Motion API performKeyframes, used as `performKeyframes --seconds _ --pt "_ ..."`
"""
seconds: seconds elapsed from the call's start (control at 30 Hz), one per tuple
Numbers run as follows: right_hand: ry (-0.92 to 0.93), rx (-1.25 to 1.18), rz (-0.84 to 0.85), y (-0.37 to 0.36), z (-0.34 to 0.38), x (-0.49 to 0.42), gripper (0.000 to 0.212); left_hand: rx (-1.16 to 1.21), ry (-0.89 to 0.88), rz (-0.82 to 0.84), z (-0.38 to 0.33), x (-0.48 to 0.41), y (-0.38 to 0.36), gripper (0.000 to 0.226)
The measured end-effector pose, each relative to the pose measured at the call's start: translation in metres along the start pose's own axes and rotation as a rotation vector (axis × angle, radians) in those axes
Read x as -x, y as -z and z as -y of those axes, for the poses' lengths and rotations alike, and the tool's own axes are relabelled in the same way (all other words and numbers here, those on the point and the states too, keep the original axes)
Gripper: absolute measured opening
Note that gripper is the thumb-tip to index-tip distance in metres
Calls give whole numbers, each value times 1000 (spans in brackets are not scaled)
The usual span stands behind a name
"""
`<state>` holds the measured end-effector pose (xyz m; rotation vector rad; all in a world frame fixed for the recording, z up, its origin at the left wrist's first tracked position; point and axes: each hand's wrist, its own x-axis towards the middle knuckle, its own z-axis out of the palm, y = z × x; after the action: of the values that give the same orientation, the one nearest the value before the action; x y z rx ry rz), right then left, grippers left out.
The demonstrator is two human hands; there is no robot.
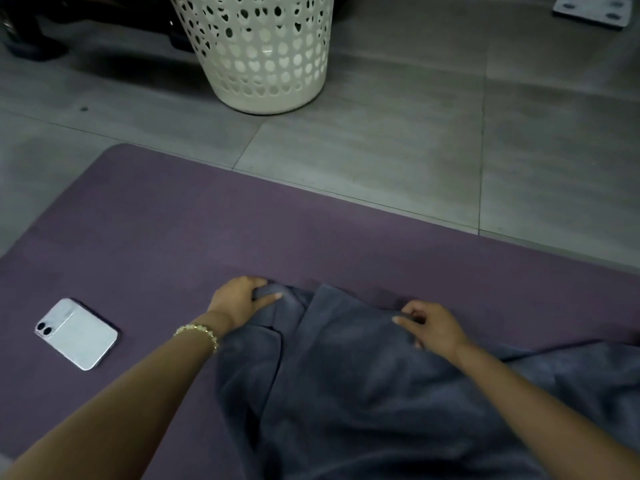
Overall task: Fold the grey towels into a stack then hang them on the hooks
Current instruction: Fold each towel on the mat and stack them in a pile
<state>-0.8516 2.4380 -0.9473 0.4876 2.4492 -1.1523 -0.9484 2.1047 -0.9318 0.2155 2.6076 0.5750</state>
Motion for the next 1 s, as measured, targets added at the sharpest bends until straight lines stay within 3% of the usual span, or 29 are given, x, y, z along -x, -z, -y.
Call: performKeyframes --seconds 0.07,0.3,0.4,0.47,0.6,0.73,0.9,1.0 --pt "-15 -224 -4 15 19 -6 17 118 -12 -62 -3 -6 28 37" --pt "39 -385 -328 58 71 -63 8 346 18 -453 -24 -49 105 27" --pt "-18 -275 -362 48 64 -74 33 574 126 -414 -11 -48 84 60" --pt "6 -171 -305 23 62 -69 39 630 256 -346 1 -40 54 69" --pt "137 -219 -31 -56 88 -41 25 759 416 -291 23 -13 1 51" --pt "129 -299 158 -117 119 -32 31 840 314 -239 41 11 -19 30" --pt "129 -72 83 -148 136 -33 43 975 284 -65 47 29 -23 32" --pt "112 -66 63 -151 144 -29 46 1051 298 -92 43 32 -25 29"
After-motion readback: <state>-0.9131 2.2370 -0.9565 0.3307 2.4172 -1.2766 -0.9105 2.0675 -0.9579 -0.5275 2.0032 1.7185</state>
